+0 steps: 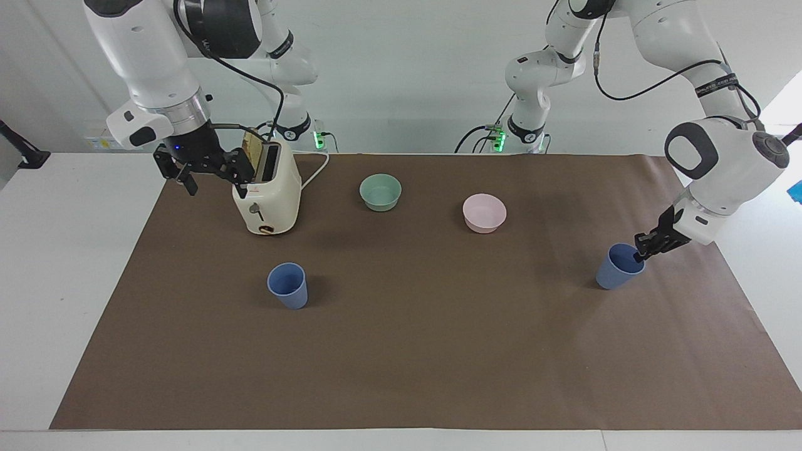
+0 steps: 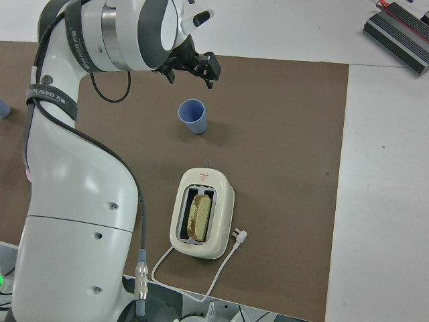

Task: Stack blue cups with both arms
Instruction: 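Carry the blue cup with the left gripper toward the table center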

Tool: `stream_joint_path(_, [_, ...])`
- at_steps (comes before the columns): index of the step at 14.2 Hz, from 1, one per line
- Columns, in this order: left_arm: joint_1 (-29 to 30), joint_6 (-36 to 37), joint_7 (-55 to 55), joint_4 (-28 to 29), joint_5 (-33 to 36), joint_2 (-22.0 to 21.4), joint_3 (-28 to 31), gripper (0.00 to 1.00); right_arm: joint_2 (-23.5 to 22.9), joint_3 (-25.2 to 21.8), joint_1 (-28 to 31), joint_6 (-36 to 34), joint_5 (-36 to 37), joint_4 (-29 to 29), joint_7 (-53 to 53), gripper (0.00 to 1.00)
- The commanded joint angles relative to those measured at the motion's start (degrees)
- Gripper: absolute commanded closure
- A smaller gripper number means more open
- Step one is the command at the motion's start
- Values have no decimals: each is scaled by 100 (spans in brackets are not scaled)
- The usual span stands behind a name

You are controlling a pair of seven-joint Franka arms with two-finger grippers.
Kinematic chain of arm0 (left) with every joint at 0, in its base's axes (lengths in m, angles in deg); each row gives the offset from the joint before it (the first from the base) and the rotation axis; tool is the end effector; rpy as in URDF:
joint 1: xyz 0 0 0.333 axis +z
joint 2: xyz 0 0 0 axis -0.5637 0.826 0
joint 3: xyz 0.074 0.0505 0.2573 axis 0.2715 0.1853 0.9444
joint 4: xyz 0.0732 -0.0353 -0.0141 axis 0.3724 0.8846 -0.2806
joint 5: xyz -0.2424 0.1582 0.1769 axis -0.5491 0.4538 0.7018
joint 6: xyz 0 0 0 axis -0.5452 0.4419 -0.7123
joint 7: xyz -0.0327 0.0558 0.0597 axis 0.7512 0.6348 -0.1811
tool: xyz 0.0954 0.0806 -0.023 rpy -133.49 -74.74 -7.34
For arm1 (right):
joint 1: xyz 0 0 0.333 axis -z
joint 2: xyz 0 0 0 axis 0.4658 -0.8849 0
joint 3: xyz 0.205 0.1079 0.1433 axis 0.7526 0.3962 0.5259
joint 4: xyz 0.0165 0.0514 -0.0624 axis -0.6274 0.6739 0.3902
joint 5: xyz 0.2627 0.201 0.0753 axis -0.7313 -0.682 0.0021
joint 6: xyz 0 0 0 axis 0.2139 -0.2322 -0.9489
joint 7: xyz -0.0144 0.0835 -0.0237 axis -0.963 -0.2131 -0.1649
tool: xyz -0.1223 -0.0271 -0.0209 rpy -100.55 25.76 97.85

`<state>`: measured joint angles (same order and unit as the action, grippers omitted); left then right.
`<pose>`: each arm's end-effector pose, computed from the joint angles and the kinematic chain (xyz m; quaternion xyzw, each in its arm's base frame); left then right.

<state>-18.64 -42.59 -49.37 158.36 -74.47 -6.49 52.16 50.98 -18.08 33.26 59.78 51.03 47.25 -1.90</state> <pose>0.5526 0.0831 0.3752 0.9969 0.0396 0.0129 0.0674 0.5365 0.0245 0.5553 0.9989 -0.0414 0.0205 0.0086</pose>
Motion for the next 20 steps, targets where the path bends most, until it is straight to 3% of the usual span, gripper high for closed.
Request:
stream_joint_path(1, [-134, 621, -407, -539, -80, -40, 22, 100, 96, 45, 83, 20, -37, 111, -76, 0])
stream_joint_path(8, [-1292, 1194, -2464, -1077, -9, -181, 30, 100, 96, 45, 83, 20, -37, 111, -76, 0])
stream_joint_path(15, [-2594, 888, -4319, -1060, -18, -198, 13, 100, 96, 45, 83, 20, -37, 111, -76, 0])
stream_joint_path(20, [-3359, 308, -5199, -1025, 8, 82, 13, 100, 96, 53, 83, 20, -37, 111, -85, 0])
